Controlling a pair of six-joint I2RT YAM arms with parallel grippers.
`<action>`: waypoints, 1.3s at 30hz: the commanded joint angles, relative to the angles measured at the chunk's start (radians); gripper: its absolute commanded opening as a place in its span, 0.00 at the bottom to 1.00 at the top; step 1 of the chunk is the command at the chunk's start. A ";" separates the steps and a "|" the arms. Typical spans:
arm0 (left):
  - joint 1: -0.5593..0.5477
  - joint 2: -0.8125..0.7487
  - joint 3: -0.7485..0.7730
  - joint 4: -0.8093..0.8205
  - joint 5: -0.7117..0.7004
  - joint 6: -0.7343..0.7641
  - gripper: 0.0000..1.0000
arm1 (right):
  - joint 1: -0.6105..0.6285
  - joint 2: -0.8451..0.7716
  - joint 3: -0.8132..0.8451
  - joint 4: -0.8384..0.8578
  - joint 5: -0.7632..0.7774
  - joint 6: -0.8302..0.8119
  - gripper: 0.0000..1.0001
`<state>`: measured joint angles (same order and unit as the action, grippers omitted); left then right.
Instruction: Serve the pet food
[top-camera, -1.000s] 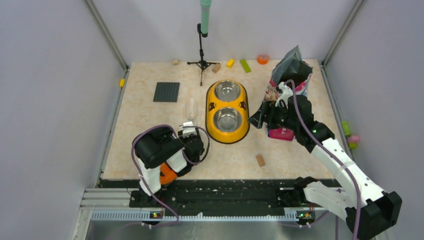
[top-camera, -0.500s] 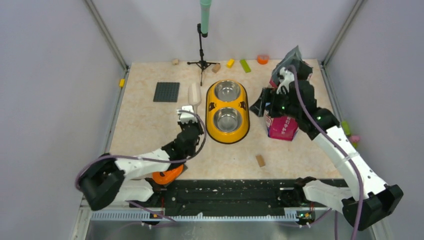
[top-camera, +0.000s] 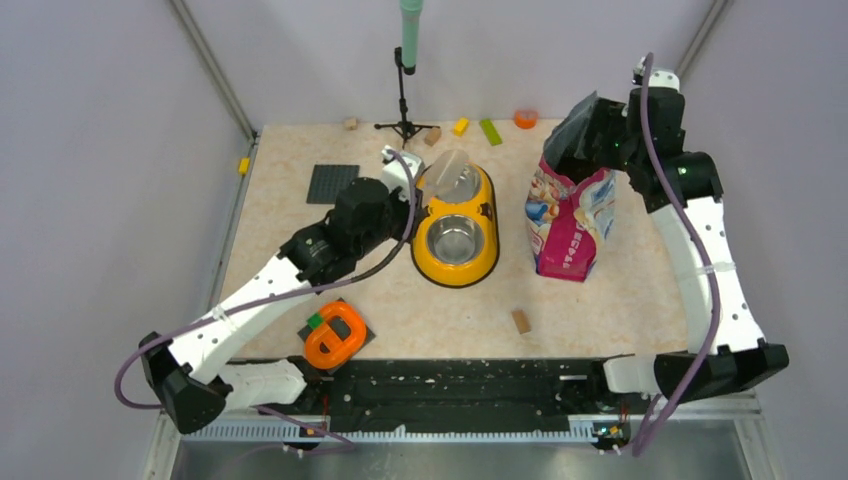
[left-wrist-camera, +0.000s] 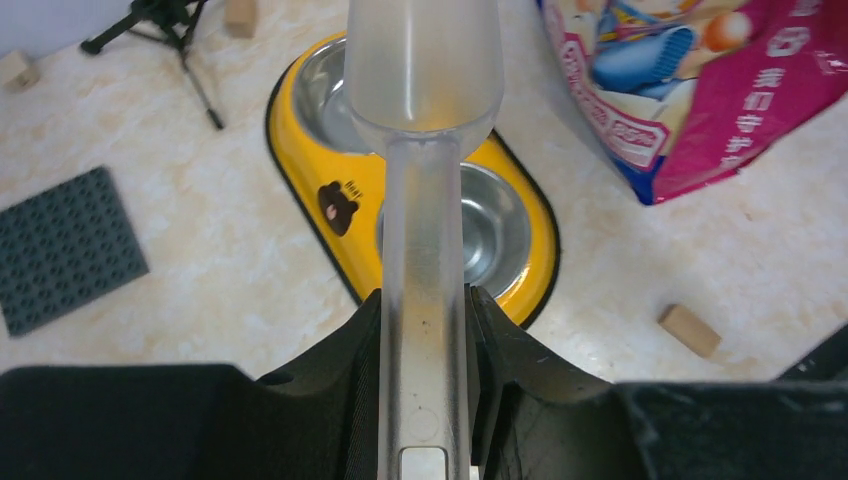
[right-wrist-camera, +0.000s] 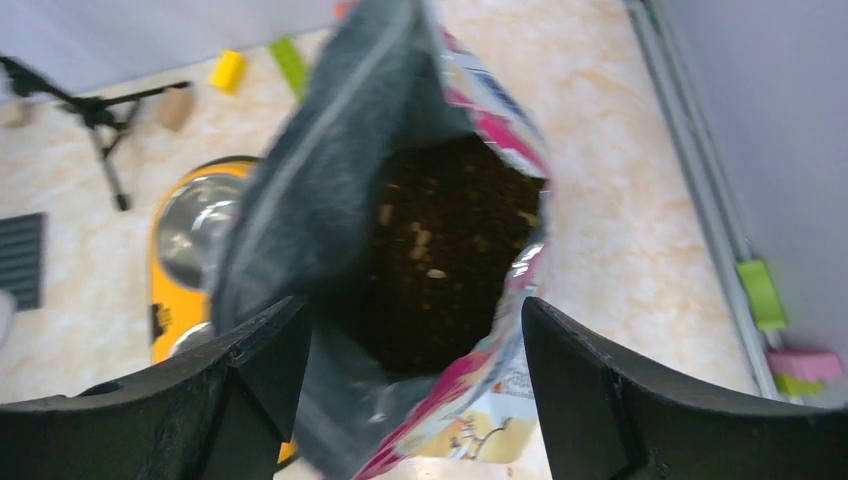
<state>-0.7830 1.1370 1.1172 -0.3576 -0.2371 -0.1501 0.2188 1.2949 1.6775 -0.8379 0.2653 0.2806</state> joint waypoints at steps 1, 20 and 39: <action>0.001 0.090 0.194 -0.098 0.258 0.129 0.00 | -0.103 0.064 0.042 -0.075 0.010 0.008 0.78; 0.096 0.235 0.452 -0.196 0.658 0.263 0.00 | -0.271 0.163 0.026 0.052 -0.206 0.056 0.00; 0.212 0.311 0.693 -0.377 0.780 0.210 0.00 | -0.032 0.102 0.172 0.092 -0.061 0.049 0.00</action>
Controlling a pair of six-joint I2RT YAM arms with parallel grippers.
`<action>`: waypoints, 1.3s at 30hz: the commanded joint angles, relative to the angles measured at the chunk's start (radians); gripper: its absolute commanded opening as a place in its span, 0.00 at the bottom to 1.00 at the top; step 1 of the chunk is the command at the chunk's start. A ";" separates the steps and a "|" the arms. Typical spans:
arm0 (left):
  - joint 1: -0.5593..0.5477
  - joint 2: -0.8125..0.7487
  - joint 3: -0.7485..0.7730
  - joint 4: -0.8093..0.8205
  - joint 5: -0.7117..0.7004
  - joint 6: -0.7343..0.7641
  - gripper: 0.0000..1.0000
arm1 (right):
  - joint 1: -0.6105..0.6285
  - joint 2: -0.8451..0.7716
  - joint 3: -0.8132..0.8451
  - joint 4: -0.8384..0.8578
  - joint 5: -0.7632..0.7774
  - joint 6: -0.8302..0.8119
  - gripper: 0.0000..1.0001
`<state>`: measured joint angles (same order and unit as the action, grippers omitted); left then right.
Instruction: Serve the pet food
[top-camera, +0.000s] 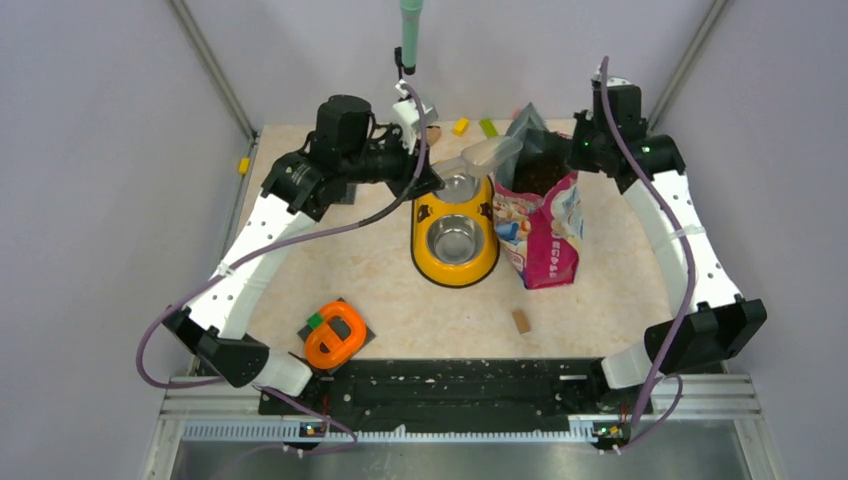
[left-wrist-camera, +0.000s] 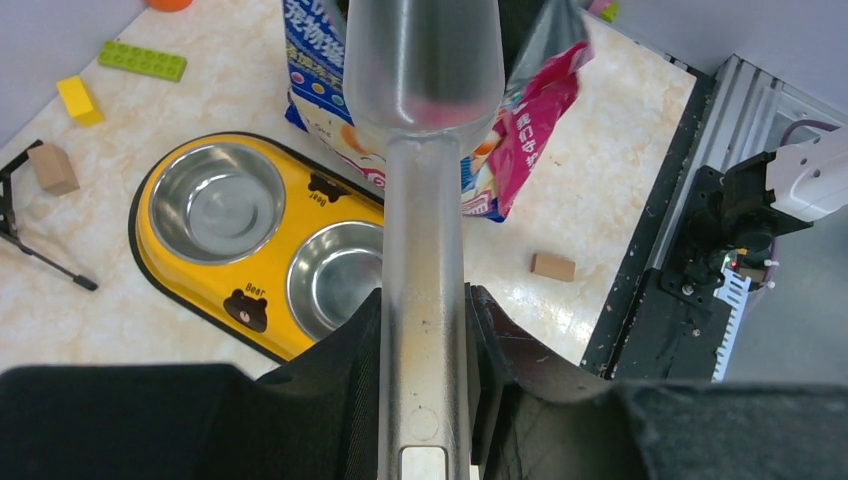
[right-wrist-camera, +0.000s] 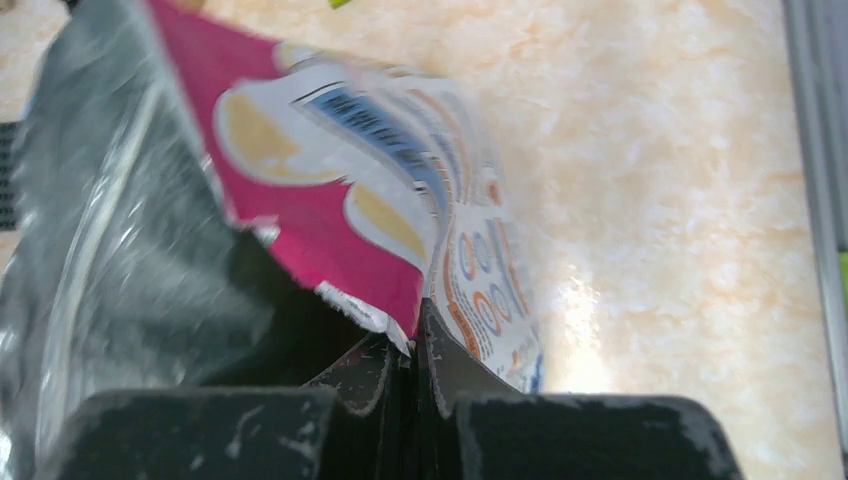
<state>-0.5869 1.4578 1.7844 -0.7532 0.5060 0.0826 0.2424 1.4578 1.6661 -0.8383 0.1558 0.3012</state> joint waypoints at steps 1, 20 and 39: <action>0.015 -0.010 0.020 0.027 0.041 -0.028 0.00 | -0.077 -0.053 0.210 0.074 0.064 0.028 0.00; 0.065 0.096 0.038 0.164 0.174 -0.127 0.00 | -0.318 0.017 0.525 -0.021 0.233 0.009 0.00; 0.106 0.068 -0.091 0.061 0.131 -0.043 0.00 | 0.158 0.048 -0.075 0.195 -0.062 0.140 0.00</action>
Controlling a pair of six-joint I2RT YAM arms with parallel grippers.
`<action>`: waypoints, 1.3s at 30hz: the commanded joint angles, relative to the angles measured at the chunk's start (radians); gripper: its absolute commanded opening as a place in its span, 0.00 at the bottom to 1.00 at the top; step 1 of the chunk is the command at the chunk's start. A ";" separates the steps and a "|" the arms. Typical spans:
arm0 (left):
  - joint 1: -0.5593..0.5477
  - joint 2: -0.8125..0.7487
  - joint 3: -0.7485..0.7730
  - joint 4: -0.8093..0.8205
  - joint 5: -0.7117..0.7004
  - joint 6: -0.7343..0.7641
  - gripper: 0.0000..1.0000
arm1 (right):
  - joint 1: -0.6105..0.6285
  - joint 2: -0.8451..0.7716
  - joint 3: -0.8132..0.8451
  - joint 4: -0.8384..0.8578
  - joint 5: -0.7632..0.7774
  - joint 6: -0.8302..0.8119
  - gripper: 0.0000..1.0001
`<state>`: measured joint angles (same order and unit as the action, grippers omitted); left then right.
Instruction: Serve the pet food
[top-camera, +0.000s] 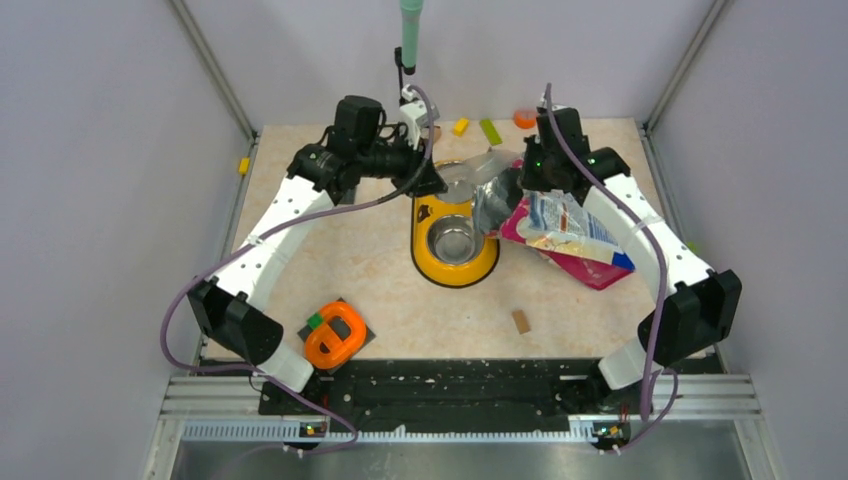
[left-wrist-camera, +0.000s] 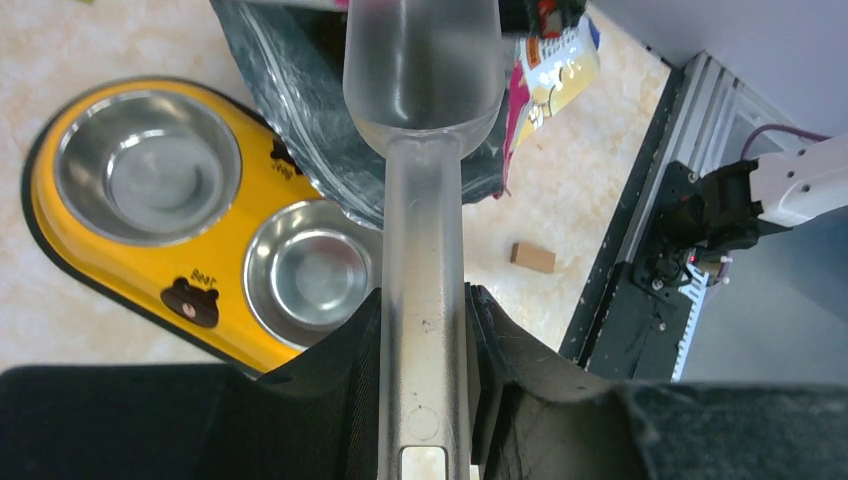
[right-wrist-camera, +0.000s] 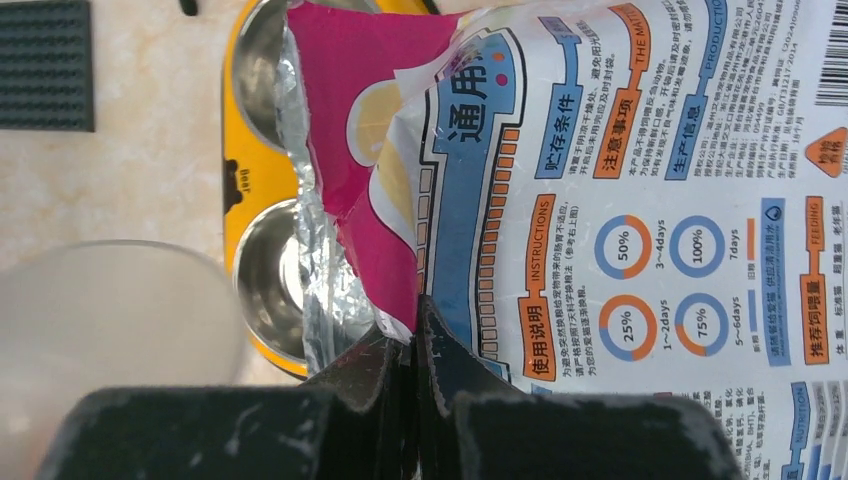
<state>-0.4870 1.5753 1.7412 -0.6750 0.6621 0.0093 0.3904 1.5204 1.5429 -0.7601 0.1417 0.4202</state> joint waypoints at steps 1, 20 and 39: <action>0.007 -0.054 -0.059 -0.017 -0.031 0.029 0.00 | -0.006 -0.015 0.088 0.082 -0.001 -0.014 0.00; 0.211 -0.252 -0.259 0.047 -0.082 -0.068 0.00 | 0.239 0.165 -0.126 0.394 -0.322 0.132 0.00; 0.222 -0.243 -0.336 0.101 0.013 -0.133 0.00 | -0.062 -0.052 -0.092 0.058 -0.236 -0.175 0.00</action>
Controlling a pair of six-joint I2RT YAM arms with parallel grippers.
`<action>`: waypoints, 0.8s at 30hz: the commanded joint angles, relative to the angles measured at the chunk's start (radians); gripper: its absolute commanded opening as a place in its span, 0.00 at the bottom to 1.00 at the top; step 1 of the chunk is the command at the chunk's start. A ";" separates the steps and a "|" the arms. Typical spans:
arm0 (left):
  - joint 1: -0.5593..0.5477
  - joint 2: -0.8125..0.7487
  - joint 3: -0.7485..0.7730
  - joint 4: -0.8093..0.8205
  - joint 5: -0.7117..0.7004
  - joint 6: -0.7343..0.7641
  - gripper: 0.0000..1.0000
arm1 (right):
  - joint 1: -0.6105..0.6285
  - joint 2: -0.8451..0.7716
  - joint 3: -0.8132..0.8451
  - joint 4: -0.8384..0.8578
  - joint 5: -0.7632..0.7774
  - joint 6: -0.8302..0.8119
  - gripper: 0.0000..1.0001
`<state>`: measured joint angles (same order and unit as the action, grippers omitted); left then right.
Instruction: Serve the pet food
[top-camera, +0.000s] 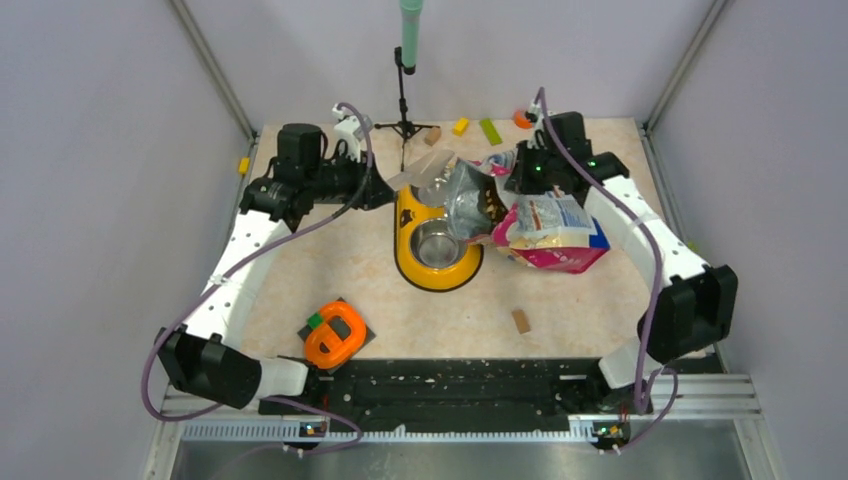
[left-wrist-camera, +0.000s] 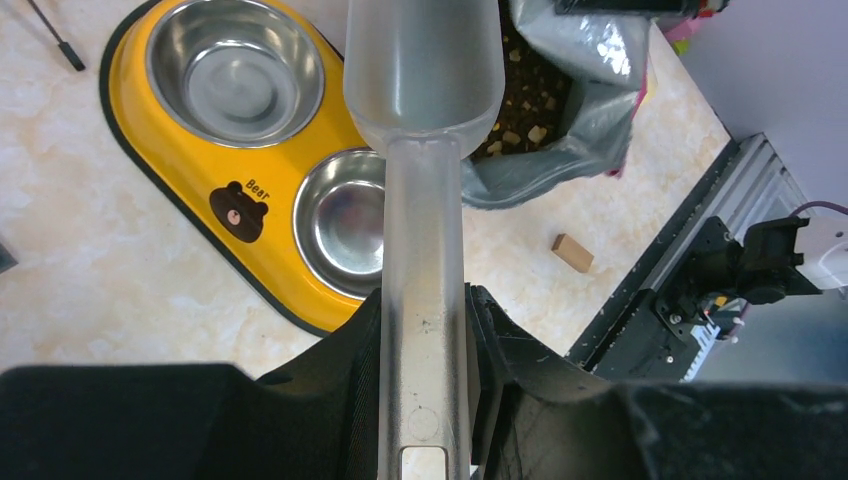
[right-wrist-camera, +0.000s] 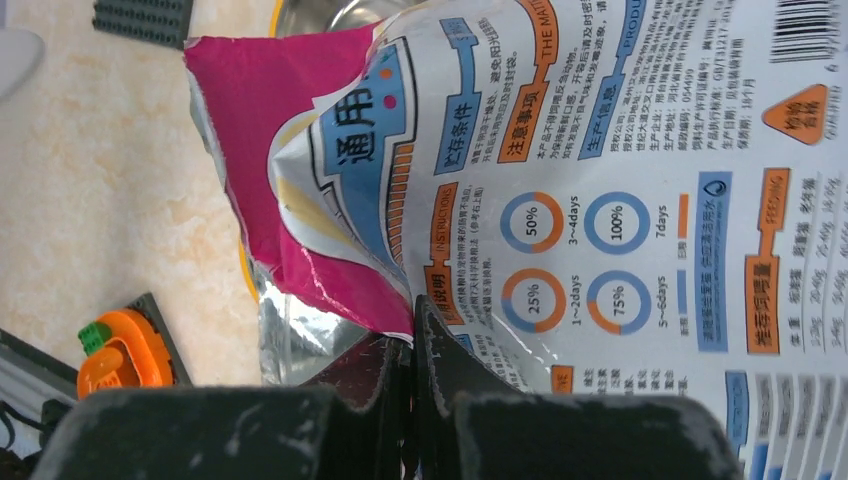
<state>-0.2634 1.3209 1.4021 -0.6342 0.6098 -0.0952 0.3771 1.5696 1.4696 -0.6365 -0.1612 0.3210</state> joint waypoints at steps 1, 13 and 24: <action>-0.003 0.017 0.004 0.052 0.079 -0.033 0.00 | -0.044 -0.108 -0.044 -0.049 0.040 -0.048 0.00; -0.209 -0.020 -0.113 -0.068 -0.040 -0.024 0.00 | 0.132 -0.194 -0.345 0.129 0.114 0.172 0.00; -0.337 -0.060 -0.327 -0.020 0.011 -0.090 0.00 | 0.116 -0.167 -0.217 0.034 0.158 0.135 0.00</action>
<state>-0.5728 1.2591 1.1233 -0.7002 0.5983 -0.1467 0.5156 1.4185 1.1877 -0.6048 -0.0681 0.4541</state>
